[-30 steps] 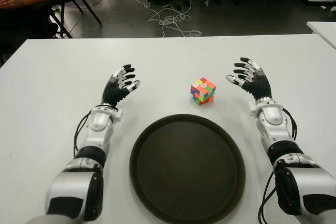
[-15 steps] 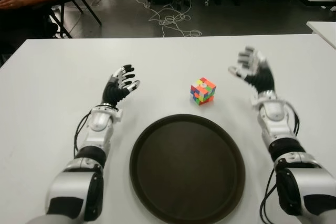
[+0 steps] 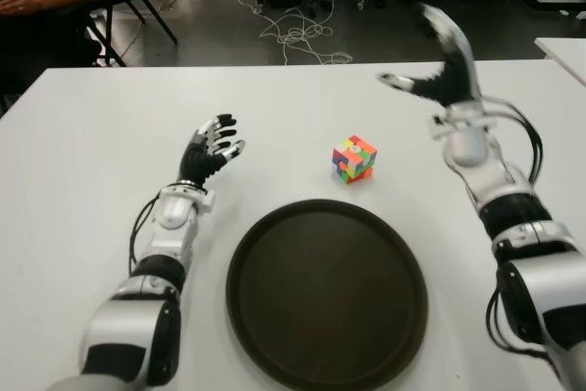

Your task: Pick up the Rubik's Cube and put it in the plate

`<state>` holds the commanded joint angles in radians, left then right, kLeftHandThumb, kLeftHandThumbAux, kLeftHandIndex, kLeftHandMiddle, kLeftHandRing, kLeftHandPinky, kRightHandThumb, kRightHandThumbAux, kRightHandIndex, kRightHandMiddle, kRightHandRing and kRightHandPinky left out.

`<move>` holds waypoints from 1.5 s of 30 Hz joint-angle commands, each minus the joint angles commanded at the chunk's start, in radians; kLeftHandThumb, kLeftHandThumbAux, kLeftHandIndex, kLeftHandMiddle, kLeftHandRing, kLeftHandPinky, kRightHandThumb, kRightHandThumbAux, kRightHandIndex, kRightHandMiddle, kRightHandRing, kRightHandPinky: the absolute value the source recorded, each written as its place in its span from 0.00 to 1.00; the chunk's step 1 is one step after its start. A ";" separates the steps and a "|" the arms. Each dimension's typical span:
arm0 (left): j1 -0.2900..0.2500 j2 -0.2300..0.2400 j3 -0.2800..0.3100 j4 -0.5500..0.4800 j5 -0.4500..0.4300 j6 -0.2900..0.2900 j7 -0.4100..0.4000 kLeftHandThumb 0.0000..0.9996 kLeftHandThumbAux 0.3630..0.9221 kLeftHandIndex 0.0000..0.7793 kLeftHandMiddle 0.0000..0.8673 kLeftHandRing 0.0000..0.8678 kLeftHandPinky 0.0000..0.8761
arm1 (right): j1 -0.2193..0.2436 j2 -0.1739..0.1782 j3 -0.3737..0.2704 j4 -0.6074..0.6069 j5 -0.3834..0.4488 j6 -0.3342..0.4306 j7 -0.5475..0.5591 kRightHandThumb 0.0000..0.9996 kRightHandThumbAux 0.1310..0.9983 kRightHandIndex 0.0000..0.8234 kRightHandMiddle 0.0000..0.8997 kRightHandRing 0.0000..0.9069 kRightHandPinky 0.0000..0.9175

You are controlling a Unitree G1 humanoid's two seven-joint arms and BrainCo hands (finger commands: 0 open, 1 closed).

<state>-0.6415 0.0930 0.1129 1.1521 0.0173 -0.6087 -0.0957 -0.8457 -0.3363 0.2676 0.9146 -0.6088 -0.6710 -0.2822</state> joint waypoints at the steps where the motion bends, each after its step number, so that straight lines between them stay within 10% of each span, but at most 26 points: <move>1: 0.000 0.000 -0.001 -0.001 0.001 0.001 0.001 0.07 0.81 0.26 0.24 0.21 0.20 | -0.005 -0.002 0.020 0.001 -0.013 0.005 0.023 0.00 0.76 0.25 0.25 0.24 0.23; 29: 0.011 -0.005 0.000 -0.029 -0.005 0.012 0.000 0.04 0.82 0.24 0.22 0.20 0.18 | -0.085 -0.087 0.237 -0.040 -0.110 0.270 0.600 0.00 0.74 0.18 0.18 0.19 0.18; 45: 0.016 -0.004 0.000 -0.038 -0.006 0.009 0.002 0.04 0.83 0.25 0.24 0.21 0.21 | -0.080 -0.098 0.236 -0.078 -0.080 0.276 0.696 0.00 0.79 0.19 0.17 0.19 0.16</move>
<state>-0.6260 0.0888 0.1133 1.1144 0.0114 -0.5996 -0.0935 -0.9259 -0.4347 0.5032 0.8369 -0.6891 -0.3954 0.4135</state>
